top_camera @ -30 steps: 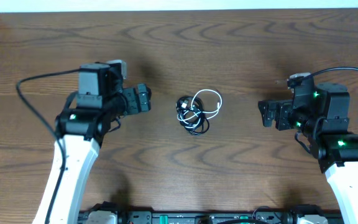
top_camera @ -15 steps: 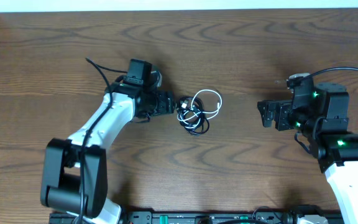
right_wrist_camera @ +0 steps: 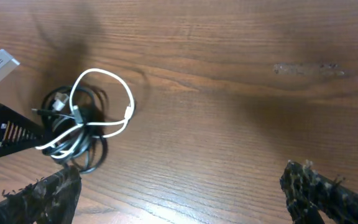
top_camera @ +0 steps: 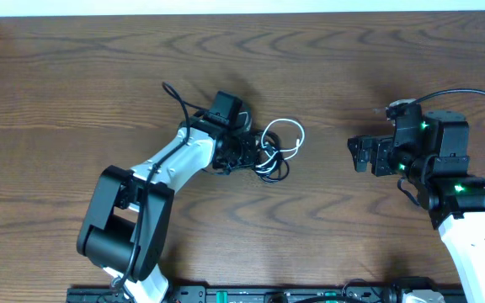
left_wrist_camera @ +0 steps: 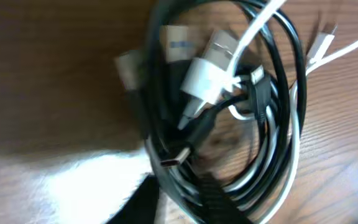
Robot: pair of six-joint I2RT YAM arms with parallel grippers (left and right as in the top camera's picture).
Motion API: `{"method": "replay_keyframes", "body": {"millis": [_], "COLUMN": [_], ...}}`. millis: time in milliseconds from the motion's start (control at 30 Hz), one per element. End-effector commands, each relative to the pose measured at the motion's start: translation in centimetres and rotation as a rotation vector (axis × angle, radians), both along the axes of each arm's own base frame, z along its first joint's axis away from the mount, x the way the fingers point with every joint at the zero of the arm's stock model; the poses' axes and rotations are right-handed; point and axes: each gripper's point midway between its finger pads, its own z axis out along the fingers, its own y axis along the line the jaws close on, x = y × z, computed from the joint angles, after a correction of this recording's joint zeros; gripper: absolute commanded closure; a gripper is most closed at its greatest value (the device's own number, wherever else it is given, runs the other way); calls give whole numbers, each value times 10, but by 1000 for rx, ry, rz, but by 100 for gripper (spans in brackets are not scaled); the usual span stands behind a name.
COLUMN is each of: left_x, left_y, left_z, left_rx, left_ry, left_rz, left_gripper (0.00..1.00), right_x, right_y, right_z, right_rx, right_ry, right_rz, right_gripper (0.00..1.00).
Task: Untangle cables
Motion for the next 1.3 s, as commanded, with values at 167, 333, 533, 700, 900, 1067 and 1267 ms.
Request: {"method": "replay_keyframes", "body": {"millis": [167, 333, 533, 700, 900, 1067, 1267], "left_x": [19, -1, -14, -10, 13, 15, 1], "left_y": [-38, -64, -76, -68, -31, -17, -15], "left_z": [88, 134, 134, 124, 132, 162, 164], "left_rx": [-224, -398, -406, -339, -281, -301, -300], "left_ry": [-175, -208, -194, -204, -261, -334, -287], "left_rz": [-68, -170, -211, -194, -97, -68, -58], "left_gripper": [92, 92, 92, 92, 92, 92, 92], "right_x": [-3, 2, 13, -2, -22, -20, 9], "right_y": [25, 72, 134, 146, 125, 123, 157], "right_z": [9, -18, -61, -102, -125, -128, -112], "right_rx": [119, 144, 162, 187, 93, 79, 264], "right_ry": [15, 94, 148, 332, 450, 449, 352], "right_rz": [66, 183, 305, 243, 172, 162, 201], "right_gripper": [12, 24, 27, 30, 33, 35, 35]}}
